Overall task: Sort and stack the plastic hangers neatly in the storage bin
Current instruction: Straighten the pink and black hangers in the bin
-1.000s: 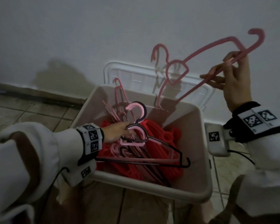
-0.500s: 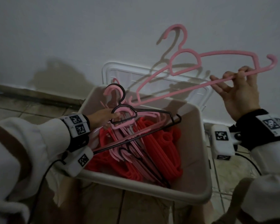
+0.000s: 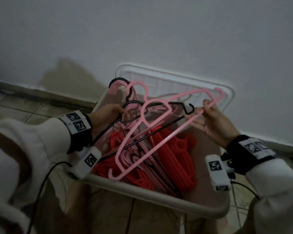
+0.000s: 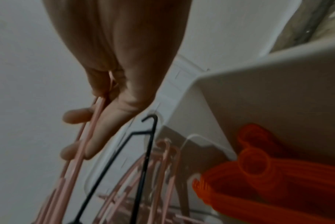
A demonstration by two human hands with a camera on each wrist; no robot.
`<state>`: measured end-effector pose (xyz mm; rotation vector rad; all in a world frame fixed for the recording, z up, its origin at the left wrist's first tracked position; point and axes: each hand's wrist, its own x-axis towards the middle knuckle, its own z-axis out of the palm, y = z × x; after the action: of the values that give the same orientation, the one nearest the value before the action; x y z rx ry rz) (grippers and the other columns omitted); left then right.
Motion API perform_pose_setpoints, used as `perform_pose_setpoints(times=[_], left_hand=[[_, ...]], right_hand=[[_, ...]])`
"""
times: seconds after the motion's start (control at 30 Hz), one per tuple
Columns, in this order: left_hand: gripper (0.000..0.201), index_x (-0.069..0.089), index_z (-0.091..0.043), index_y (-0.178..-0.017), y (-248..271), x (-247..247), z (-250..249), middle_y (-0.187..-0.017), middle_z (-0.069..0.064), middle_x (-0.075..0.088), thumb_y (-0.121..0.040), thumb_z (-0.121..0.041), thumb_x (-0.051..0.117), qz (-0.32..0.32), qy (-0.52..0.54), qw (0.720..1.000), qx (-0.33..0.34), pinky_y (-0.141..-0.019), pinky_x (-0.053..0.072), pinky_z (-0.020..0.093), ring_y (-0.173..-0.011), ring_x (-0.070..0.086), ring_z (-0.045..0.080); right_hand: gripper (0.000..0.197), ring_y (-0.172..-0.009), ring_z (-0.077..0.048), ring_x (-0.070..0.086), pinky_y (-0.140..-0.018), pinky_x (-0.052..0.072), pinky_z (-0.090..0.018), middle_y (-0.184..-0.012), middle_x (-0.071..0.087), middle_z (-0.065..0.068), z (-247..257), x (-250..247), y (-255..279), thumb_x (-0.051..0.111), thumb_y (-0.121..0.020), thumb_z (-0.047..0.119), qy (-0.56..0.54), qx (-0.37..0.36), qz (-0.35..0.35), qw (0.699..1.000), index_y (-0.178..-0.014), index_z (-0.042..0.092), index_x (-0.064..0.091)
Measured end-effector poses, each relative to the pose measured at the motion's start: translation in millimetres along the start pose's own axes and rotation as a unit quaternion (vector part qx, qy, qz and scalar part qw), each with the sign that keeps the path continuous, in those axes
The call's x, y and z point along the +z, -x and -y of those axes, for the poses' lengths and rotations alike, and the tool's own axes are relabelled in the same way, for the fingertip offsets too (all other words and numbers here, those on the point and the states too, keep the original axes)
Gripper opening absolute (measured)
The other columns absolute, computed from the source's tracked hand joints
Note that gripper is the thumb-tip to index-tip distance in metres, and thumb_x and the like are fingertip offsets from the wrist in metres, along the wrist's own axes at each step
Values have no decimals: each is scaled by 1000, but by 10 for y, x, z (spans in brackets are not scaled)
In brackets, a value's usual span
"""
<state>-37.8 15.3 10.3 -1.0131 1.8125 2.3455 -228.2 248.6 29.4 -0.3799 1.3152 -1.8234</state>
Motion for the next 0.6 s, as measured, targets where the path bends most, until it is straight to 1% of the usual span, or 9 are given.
perform_pose_setpoints(times=[0.13, 0.23, 0.3, 0.37, 0.4, 0.47, 0.5, 0.53, 0.6], left_hand=[[10, 65, -18, -70, 80, 43, -27, -66, -1, 52, -77, -26, 63, 79, -2, 996, 29, -56, 25, 23, -54, 38, 11], [27, 55, -15, -61, 111, 121, -16, -44, -9, 45, -85, -8, 62, 38, -213, 975, 49, -46, 26, 16, -39, 34, 5], [16, 48, -6, -74, 80, 153, -3, -55, 4, 43, -84, 2, 58, 7, -261, 964, 54, -47, 28, 17, -50, 35, 16], [11, 47, -6, -80, 65, 188, 27, -63, 9, 38, -78, -5, 57, -12, -274, 960, 56, -47, 28, 21, -57, 31, 17], [11, 49, -6, -79, 49, 191, 49, -66, 10, 41, -76, -11, 58, -15, -275, 959, 59, -53, 32, 24, -60, 34, 18], [12, 58, -8, -78, 57, 230, 56, -76, 7, 55, -87, -17, 59, 9, -265, 961, 75, -74, 41, 32, -71, 47, 17], [15, 63, -10, -86, 58, 243, 68, -85, 6, 62, -93, -20, 55, 23, -265, 960, 81, -83, 42, 32, -79, 53, 15], [22, 65, -7, -96, 56, 258, 75, -96, 8, 66, -95, -23, 50, 29, -278, 956, 87, -89, 43, 30, -88, 55, 14], [35, 61, 0, -111, 59, 293, 66, -110, 12, 63, -97, -28, 44, 26, -319, 943, 92, -87, 43, 16, -98, 54, 14]], right_hand=[[9, -76, -21, 72, -57, 58, -31, -72, 71, -3, -239, 112, -57, 41, -88, 21, -34, 41, -4, 999, -80, 20, 40], [22, -69, -18, 72, -57, 58, -28, -73, 72, -8, -373, 206, -127, 31, -100, 17, 17, 96, -24, 995, -85, 15, 46], [23, -58, -15, 70, -53, 57, -23, -67, 70, -7, -413, 249, -178, 31, -101, 16, 137, 154, -35, 978, -91, 10, 51], [25, -46, -13, 65, -45, 53, -18, -54, 66, -4, -356, 308, -198, 35, -100, 18, 341, 210, -23, 916, -94, 1, 52], [30, -48, -15, 66, -46, 52, -18, -53, 66, -5, -296, 323, -205, 38, -99, 21, 479, 215, -7, 851, -96, -3, 56], [38, -80, -27, 68, -68, 52, -27, -82, 72, -13, -161, 363, -227, 49, -93, 30, 739, 145, 5, 658, -101, -4, 63], [39, -94, -30, 65, -76, 49, -30, -96, 69, -15, -100, 411, -233, 55, -89, 36, 805, 89, -19, 586, -100, 1, 65], [39, -98, -31, 62, -77, 47, -32, -101, 67, -16, -41, 472, -228, 60, -84, 43, 825, 42, -43, 562, -96, 6, 66], [30, -97, -31, 61, -72, 42, -31, -96, 67, -12, 15, 606, -223, 64, -78, 45, 790, -39, -60, 609, -85, 16, 63]])
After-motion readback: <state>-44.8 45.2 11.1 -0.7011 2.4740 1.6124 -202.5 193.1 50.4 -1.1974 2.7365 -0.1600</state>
